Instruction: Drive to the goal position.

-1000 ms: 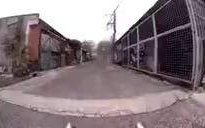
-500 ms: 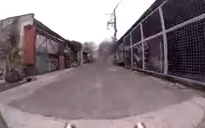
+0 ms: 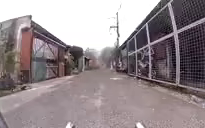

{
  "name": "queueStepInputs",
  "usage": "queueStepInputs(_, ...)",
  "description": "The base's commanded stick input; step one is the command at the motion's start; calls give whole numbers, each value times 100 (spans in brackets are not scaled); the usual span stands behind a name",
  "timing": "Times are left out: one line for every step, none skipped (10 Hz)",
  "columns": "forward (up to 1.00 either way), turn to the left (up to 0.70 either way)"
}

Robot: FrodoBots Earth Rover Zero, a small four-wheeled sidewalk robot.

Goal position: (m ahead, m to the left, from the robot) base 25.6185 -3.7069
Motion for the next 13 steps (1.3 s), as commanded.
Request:
queueStepInputs(100,0)
queueStepInputs(100,1)
queueStepInputs(100,2)
queueStepInputs(100,2)
queueStepInputs(100,1)
queueStepInputs(100,2)
queueStepInputs(100,2)
queueStepInputs(100,2)
queueStepInputs(100,2)
queueStepInputs(100,2)
queueStepInputs(100,1)
queueStepInputs(100,0)
queueStepInputs(100,2)
